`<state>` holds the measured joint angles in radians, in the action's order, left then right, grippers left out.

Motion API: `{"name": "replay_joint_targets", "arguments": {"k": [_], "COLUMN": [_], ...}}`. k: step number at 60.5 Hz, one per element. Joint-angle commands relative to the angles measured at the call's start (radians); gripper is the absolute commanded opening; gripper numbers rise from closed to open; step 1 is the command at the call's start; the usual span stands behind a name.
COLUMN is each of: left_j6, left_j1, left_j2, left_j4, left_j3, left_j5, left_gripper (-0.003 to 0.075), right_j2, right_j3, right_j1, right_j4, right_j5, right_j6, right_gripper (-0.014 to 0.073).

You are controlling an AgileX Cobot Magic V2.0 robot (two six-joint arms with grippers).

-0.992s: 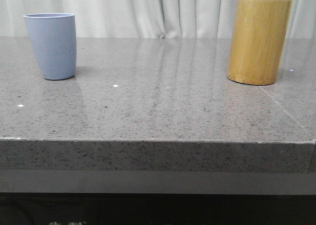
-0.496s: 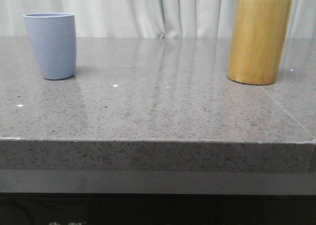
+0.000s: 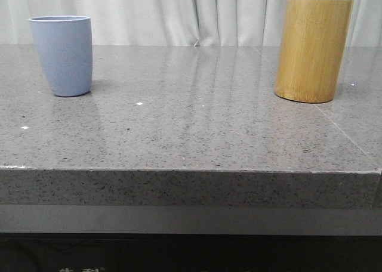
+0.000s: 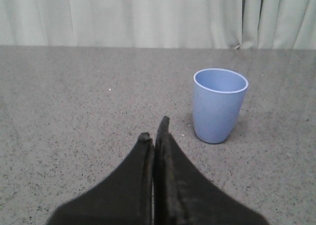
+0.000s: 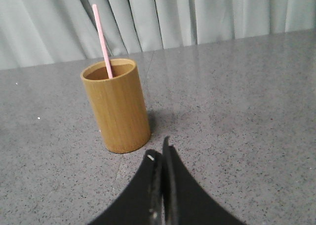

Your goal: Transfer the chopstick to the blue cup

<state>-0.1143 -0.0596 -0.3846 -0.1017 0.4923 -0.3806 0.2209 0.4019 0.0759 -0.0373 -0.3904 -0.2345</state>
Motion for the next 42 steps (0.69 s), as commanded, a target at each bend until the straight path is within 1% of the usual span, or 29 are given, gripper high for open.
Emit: {"name": "replay_joint_targets", "arguments": {"k": [1,11,15,18,21,22,25,26,28,29,32,33,36,39,42], "left_j6": [0.004,0.004,0.004,0.004,0.004,0.004,0.004,0.004,0.004,0.004,0.004,0.004,0.004,0.004,0.008], "left_j1": [0.0,0.0,0.0,0.0,0.0,0.0,0.0,0.0,0.0,0.0,0.0,0.0,0.0,0.0,0.0], "left_j2": [-0.075,-0.099,-0.099,-0.099,-0.099,-0.099,-0.099,-0.099,-0.099,-0.099,-0.099,-0.099,-0.099,-0.099,-0.102], "left_j4": [-0.01,-0.01,-0.01,-0.01,-0.01,-0.01,-0.01,-0.01,-0.01,-0.01,-0.01,-0.01,-0.01,-0.01,-0.035], "left_j3": [0.051,0.051,0.051,0.051,0.051,0.051,0.051,0.051,0.051,0.051,0.051,0.051,0.051,0.047,0.047], "left_j5": [0.074,0.1,0.102,0.102,0.1,0.1,0.1,0.102,0.106,0.108,0.124,0.129,0.15,0.185,0.211], "left_gripper": [-0.0018,-0.0011,0.0032,0.0105,0.0197,0.0242,0.0338,0.0386,0.0447,0.0489,0.0567,0.0584,0.0619,0.0621,0.062], "right_j2": [0.083,0.119,0.119,0.119,0.119,0.119,0.119,0.119,0.119,0.119,0.119,0.119,0.119,0.119,0.119], "right_j3": [0.05,0.051,0.051,0.051,0.051,0.051,0.051,0.051,0.051,0.051,0.051,0.051,0.051,0.051,0.051], "right_j1": [-0.003,-0.003,-0.003,-0.003,-0.003,-0.003,-0.003,-0.003,-0.003,-0.003,-0.003,-0.003,-0.003,-0.003,-0.003], "right_j4": [-0.001,-0.001,-0.001,-0.001,-0.001,-0.001,-0.001,-0.001,-0.001,-0.001,-0.001,-0.001,-0.001,-0.001,-0.001], "right_j5": [0.073,0.125,0.135,0.14,0.143,0.143,0.143,0.143,0.143,0.143,0.143,0.143,0.145,0.145,0.145], "right_j6": [0.008,0.008,0.008,0.008,0.008,0.008,0.008,0.008,0.008,0.008,0.008,0.008,0.008,0.008,0.008], "right_gripper": [-0.0067,-0.0062,-0.0031,0.0019,0.0102,0.0127,0.0237,0.0267,0.0346,0.0393,0.0483,0.0524,0.0603,0.0654,0.0664]}}
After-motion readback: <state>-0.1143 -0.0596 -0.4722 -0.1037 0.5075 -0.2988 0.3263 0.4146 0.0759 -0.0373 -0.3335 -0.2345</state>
